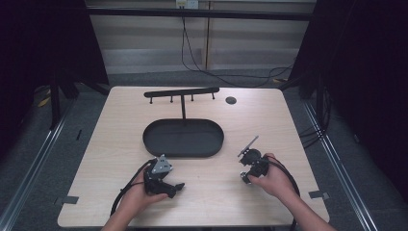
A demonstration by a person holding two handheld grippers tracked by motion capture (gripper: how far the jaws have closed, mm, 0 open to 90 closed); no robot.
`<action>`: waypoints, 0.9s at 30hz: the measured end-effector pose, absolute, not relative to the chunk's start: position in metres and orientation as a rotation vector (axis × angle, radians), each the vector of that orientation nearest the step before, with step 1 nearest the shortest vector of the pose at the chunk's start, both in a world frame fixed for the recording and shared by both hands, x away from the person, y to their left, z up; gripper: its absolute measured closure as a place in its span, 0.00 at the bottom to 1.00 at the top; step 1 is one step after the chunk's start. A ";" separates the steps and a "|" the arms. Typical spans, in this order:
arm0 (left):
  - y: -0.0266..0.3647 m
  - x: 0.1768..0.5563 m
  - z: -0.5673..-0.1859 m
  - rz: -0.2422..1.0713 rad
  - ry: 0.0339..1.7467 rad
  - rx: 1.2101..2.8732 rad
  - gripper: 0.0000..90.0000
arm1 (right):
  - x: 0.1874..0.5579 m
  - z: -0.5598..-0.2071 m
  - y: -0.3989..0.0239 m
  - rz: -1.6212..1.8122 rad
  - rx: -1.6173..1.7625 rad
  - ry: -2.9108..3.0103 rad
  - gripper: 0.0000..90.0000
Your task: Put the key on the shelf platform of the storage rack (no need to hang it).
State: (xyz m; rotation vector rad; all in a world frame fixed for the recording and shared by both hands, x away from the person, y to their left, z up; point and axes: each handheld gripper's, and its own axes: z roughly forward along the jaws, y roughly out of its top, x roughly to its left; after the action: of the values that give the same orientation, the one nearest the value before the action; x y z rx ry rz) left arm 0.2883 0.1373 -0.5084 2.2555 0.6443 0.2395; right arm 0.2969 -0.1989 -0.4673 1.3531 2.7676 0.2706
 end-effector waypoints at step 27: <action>0.137 0.289 -0.508 0.237 0.625 2.265 0.15 | 0.321 -0.435 -0.179 0.332 1.281 2.816 0.75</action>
State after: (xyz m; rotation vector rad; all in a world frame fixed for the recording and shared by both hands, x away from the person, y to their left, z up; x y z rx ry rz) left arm 0.2889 0.1373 -0.5085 2.2649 0.6247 0.2370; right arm 0.3215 -0.1793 -0.4346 1.2807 2.8164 0.3316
